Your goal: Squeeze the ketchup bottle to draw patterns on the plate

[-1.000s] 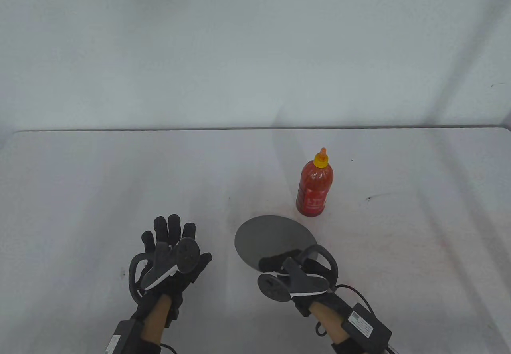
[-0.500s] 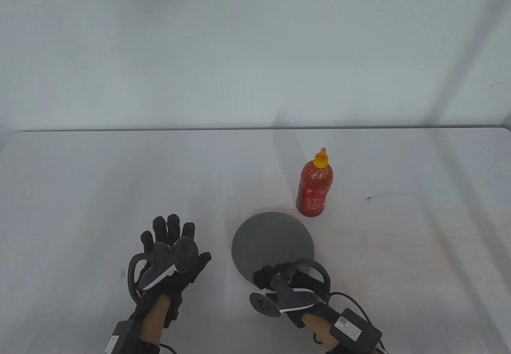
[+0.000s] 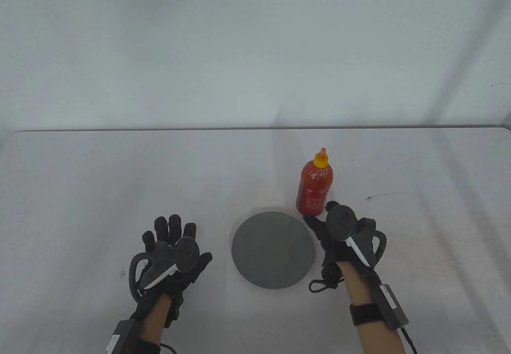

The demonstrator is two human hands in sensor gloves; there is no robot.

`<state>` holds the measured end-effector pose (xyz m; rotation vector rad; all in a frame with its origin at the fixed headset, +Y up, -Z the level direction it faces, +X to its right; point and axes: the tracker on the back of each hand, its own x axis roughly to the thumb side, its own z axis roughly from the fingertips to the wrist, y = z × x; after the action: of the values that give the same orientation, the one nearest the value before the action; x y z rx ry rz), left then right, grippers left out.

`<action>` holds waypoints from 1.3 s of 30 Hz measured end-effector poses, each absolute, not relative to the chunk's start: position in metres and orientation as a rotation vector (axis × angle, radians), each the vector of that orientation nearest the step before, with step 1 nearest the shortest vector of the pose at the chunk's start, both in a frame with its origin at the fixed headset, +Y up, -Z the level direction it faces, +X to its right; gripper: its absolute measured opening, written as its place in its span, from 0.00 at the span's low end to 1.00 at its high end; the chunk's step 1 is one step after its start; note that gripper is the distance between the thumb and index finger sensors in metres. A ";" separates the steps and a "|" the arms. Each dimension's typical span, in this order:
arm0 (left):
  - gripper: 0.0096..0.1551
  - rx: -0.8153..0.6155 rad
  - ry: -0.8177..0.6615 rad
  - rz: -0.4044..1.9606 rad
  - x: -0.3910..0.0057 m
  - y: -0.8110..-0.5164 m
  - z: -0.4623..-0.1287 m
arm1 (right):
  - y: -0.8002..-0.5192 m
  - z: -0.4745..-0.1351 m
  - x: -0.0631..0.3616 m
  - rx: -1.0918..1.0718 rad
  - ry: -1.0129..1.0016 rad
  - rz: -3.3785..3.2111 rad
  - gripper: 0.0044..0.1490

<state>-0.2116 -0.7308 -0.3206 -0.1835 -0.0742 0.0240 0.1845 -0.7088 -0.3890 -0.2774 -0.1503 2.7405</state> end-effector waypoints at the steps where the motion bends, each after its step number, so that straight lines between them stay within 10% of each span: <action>1: 0.53 -0.182 -0.073 0.029 -0.212 -0.731 -0.321 | -0.715 -0.397 0.188 -0.288 -0.096 2.706 0.63; 15: 0.52 -0.179 -0.046 0.157 -0.226 -0.730 -0.326 | -0.777 -0.455 0.193 -0.146 0.055 2.369 0.84; 39: 0.50 -0.180 -0.041 0.168 -0.232 -0.735 -0.326 | -0.779 -0.485 0.209 0.007 0.119 2.203 0.61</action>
<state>-0.2317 -0.7351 -0.3260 -0.1804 -0.0413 0.1677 0.2095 -0.7793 -0.4854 0.0073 0.1189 2.2026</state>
